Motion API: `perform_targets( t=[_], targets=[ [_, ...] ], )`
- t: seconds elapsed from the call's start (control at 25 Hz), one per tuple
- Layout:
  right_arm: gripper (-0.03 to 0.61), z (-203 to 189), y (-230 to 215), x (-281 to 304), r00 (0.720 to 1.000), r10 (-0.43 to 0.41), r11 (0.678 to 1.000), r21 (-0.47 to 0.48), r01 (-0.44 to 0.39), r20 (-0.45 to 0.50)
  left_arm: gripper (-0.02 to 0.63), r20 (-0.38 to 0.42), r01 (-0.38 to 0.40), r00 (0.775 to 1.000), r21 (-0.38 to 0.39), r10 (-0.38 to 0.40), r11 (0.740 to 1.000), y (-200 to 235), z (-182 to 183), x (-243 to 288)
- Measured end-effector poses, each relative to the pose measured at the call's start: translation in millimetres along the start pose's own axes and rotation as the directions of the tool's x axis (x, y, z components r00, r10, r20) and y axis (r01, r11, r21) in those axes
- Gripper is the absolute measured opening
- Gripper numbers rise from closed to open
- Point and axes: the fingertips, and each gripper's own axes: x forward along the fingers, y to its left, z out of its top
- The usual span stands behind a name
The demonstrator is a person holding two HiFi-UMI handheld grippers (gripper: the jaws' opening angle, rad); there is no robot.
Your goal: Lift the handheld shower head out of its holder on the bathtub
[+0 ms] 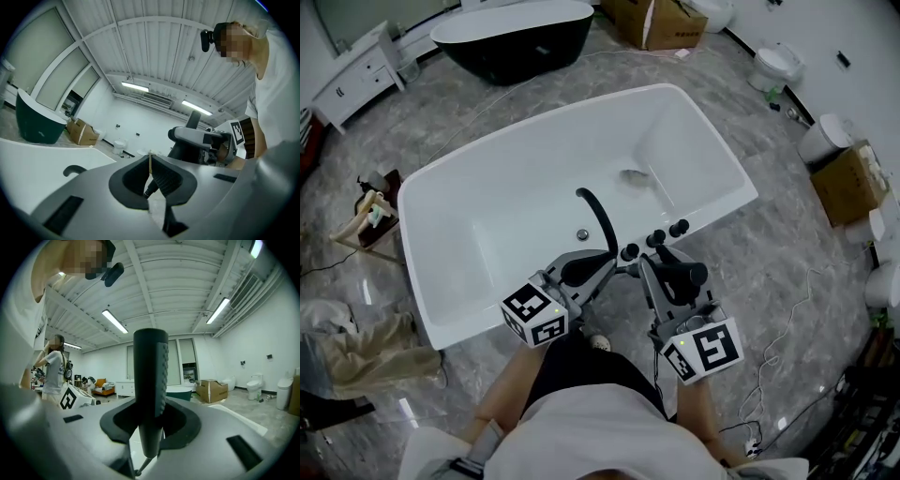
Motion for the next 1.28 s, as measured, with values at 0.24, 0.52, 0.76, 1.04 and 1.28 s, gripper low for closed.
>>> perform_targets(
  t=[0.24,0.52,0.76,1.04,1.28],
  targets=[
    [0.115,21,-37,-48,0.989,-0.135,0.989,0.062,0.131,0.064,0.02,-0.037,0.13,0.991,0.01,-0.13,0.991,-31,-7,34],
    [0.115,37,-79,-121,0.952,-0.284,0.955,0.119,0.271,0.113,0.02,-0.089,0.249,0.965,0.009,-0.247,0.968,-75,-19,72],
    [0.115,37,-108,-185,0.907,-0.399,0.913,0.154,0.378,0.135,0.02,-0.13,0.348,0.929,-0.001,-0.345,0.937,-117,-35,103],
    [0.115,36,-128,-261,0.838,-0.522,0.848,0.201,0.49,0.161,0.02,-0.176,0.453,0.875,-0.03,-0.451,0.891,-170,-62,134],
    [0.115,28,-140,-335,0.761,-0.626,0.775,0.24,0.585,0.17,0.02,-0.203,0.545,0.816,-0.047,-0.542,0.837,-224,-85,159]
  ],
)
